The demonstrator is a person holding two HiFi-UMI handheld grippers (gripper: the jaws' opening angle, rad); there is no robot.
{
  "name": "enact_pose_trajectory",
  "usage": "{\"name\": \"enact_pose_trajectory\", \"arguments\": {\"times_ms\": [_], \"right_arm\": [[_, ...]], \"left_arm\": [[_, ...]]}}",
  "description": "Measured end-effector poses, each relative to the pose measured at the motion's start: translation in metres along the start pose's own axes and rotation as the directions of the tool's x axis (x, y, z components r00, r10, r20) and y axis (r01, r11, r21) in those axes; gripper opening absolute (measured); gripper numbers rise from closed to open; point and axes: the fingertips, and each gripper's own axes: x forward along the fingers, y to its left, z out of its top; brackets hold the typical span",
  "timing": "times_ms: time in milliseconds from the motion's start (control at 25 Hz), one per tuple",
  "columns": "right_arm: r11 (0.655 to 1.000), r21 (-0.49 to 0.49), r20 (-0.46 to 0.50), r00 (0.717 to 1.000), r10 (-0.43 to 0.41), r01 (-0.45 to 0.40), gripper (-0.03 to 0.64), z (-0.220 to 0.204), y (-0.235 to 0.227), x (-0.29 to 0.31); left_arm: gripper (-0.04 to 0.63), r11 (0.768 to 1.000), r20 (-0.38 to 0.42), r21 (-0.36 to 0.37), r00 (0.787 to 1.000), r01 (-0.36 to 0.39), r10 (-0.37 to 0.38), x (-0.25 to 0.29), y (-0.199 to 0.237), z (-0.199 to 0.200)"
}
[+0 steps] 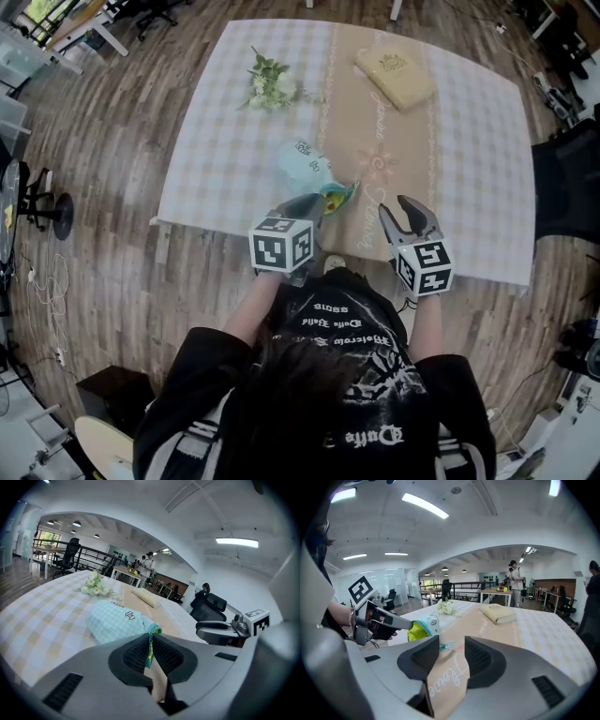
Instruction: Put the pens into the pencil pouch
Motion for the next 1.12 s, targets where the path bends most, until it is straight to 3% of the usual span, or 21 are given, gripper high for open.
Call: {"name": "enact_pose_trajectory", "arguments": {"times_ms": [240,520,720,880,1120], "right_arm": [[0.997,0.049,0.041,0.997,-0.070,0.068,0.172,-0.007,-0.019,-0.020],[0.994,0.068,0.031,0.996,-0.084,0.082,0.173,-0.019,-0.021,-0.026],[0.994,0.081,0.035,0.996,-0.081,0.078,0.188,-0.022,-0.020,-0.027],[0.991,0.108,0.057,0.995,-0.086,0.080,0.204,-0.019,-0.021,-0.027],[0.992,0.113,0.073,0.995,-0.073,0.065,0.206,-0.015,-0.012,-0.024]], "left_arm": [[0.038,1.000,-0.009,0.028,1.000,-0.004,0.004,0.006,-0.001,-0.009],[0.038,0.999,-0.032,0.043,0.999,-0.013,0.015,0.015,0.002,-0.028],[0.040,0.998,-0.001,0.062,1.000,0.025,-0.025,0.012,-0.004,-0.025],[0.124,0.992,0.026,0.098,0.996,0.081,-0.084,0.005,-0.014,-0.019],[0.137,0.981,0.077,0.163,0.990,0.105,-0.119,-0.015,-0.022,-0.006]]}}
